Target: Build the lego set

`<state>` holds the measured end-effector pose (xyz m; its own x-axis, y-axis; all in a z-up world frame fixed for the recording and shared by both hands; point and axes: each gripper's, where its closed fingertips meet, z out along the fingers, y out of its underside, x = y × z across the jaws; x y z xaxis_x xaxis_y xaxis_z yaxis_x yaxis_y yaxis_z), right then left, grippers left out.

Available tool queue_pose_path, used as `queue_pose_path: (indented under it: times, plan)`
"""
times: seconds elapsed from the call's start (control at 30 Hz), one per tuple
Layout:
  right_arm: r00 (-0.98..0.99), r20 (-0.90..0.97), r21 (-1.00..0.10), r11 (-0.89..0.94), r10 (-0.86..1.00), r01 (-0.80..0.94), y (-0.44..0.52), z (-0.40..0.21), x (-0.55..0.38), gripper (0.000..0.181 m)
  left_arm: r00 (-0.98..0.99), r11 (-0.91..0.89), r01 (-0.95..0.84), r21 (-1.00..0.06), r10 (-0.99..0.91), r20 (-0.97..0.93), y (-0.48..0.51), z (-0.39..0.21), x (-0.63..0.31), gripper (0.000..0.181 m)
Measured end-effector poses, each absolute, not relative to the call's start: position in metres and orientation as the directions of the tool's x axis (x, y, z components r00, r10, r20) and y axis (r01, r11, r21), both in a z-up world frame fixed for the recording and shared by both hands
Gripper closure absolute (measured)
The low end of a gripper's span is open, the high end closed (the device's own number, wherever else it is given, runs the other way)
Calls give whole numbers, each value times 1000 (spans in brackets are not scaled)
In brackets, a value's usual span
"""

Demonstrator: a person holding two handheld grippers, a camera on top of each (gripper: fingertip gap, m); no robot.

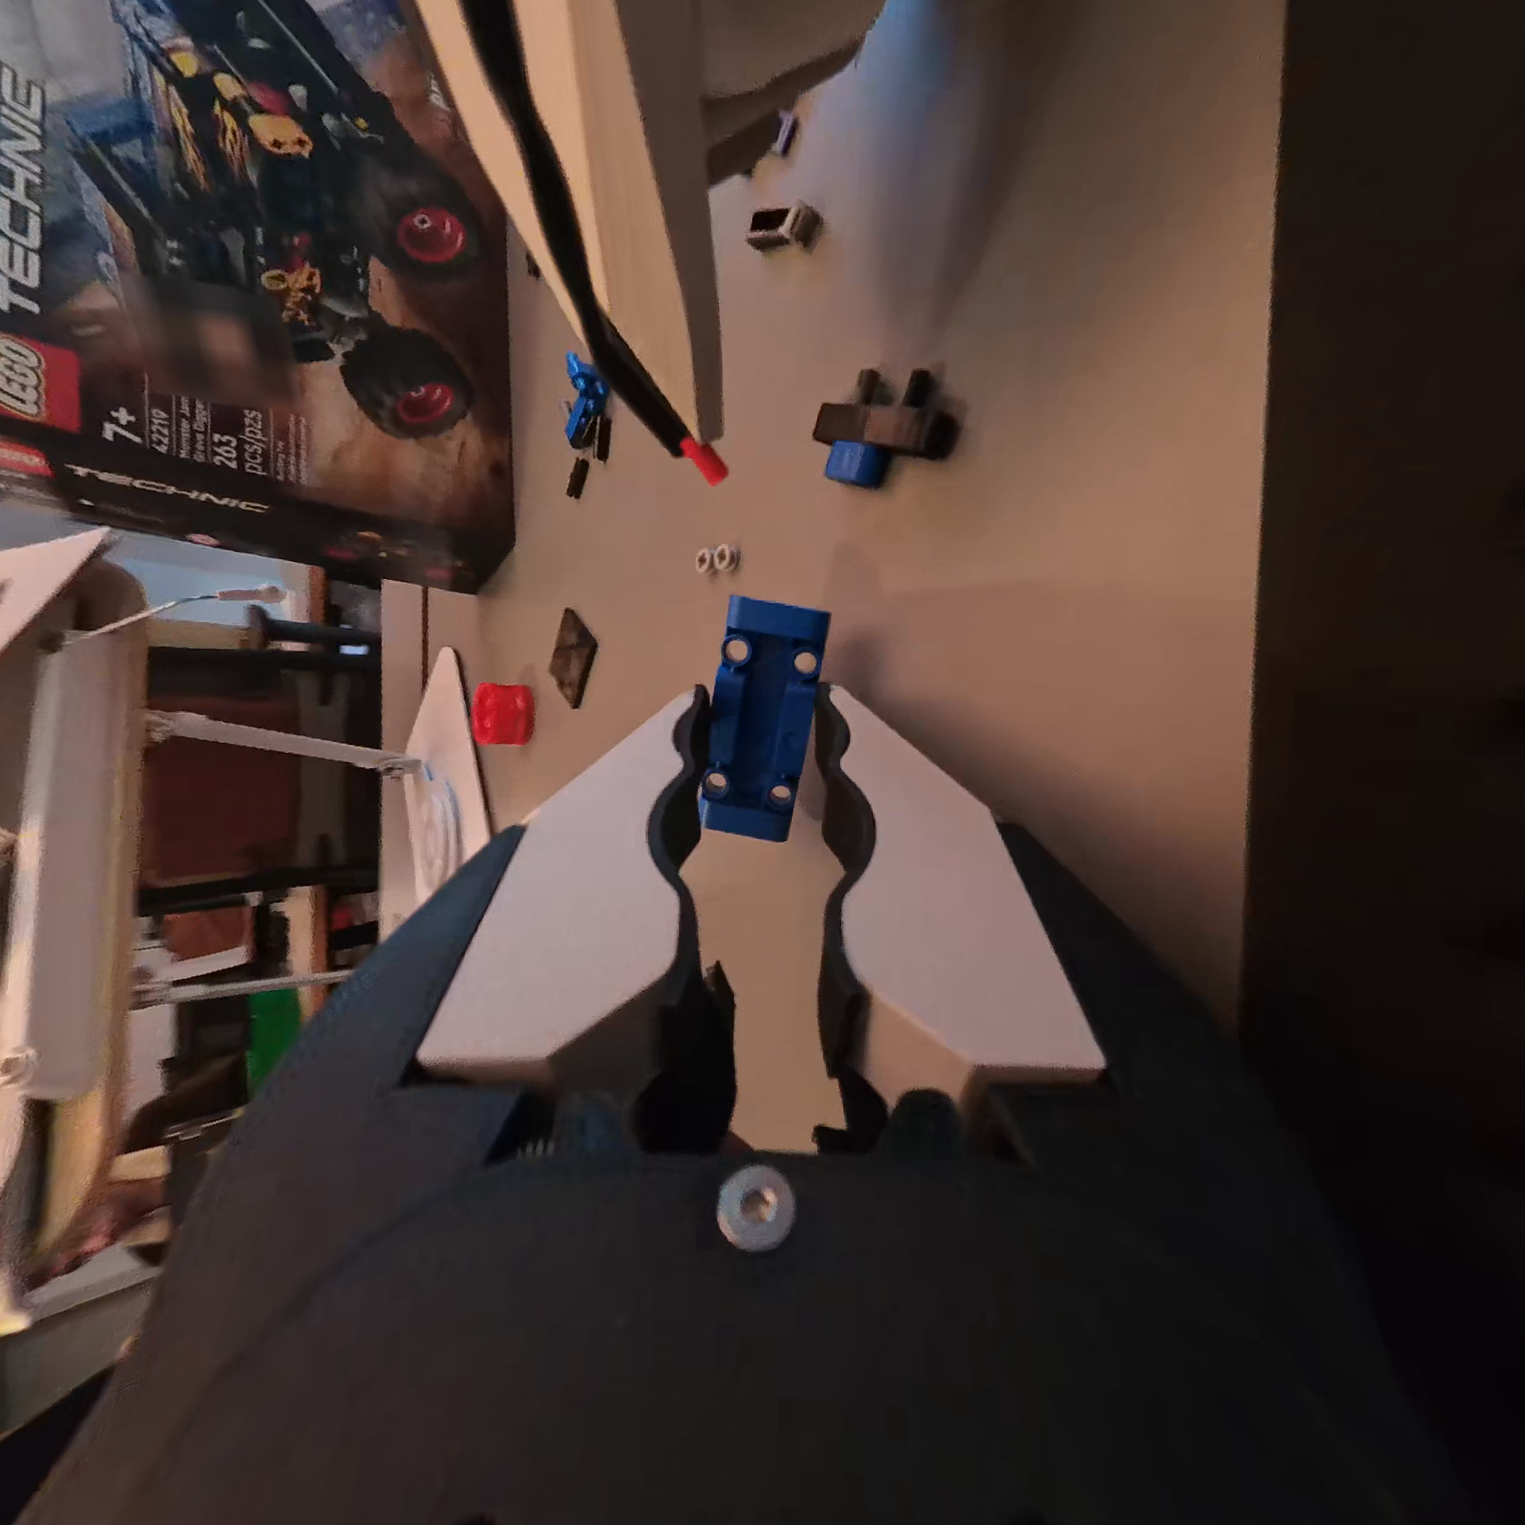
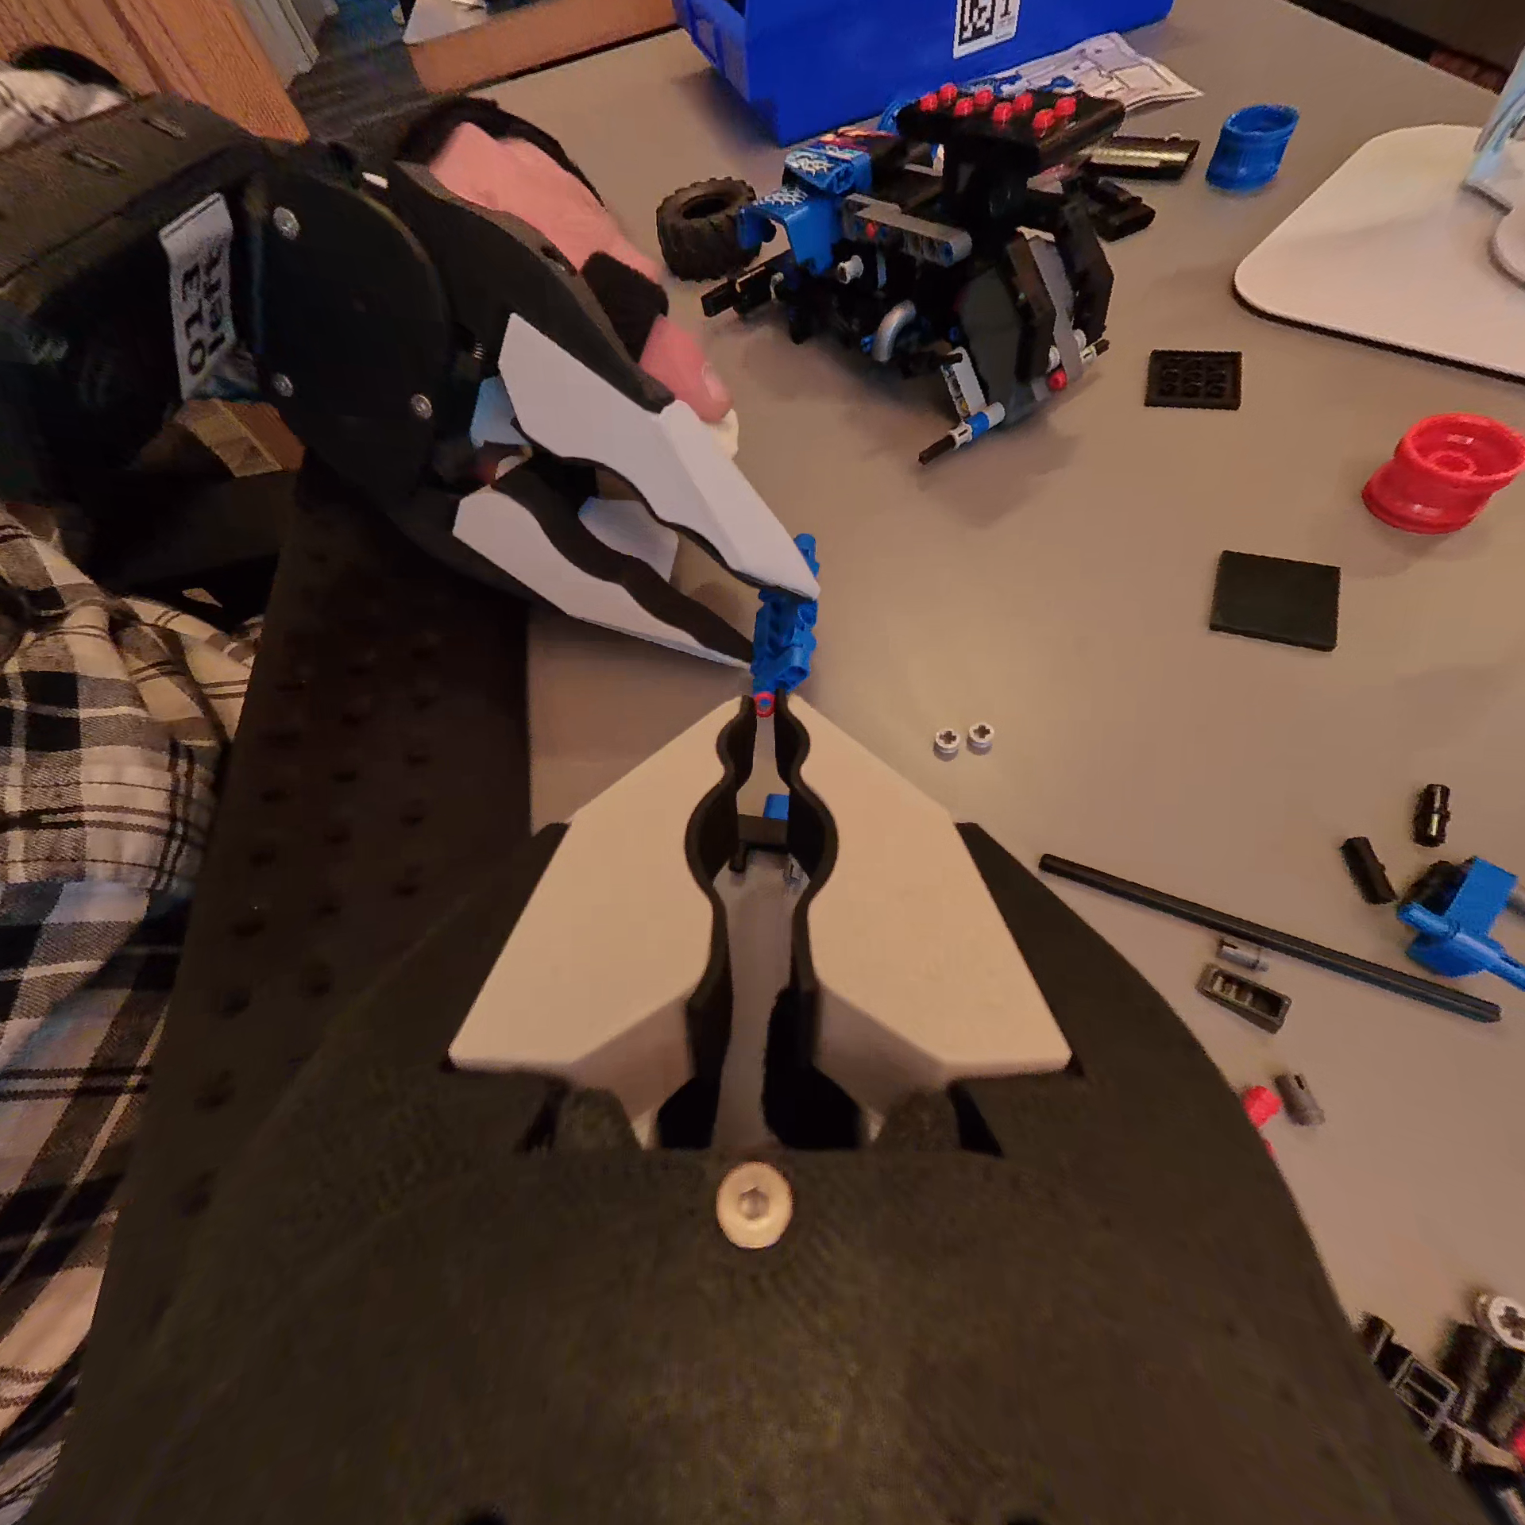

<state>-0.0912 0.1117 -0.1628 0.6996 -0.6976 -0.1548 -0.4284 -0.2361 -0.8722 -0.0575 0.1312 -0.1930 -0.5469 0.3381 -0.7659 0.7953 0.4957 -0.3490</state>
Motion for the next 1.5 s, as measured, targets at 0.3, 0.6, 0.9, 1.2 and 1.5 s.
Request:
queue_pose_path:
  times: [0.3,0.6,0.9,1.2,1.5]
  plan:
    - [713,-121,-845,-306,-691,-439,118,-175,-90,178,-638,532,753,-388,442,-631,144,-201,-59,158]
    - [756,-100,-803,-396,-647,-445,134,-190,-93,179,-802,614,588,-526,525,-284,146,-205,-73,143]
    - [775,-26,-726,-521,-631,-449,133,-206,-98,179,-811,612,553,-566,551,-196,142,-209,-78,158]
    - [766,-18,-697,-541,-643,-470,135,-211,-95,179,-823,586,518,-623,540,-176,140,-209,-84,159]
    - [722,-10,-709,-504,-692,-493,135,-211,-88,179,-845,570,484,-664,501,-185,140,-209,-84,159]
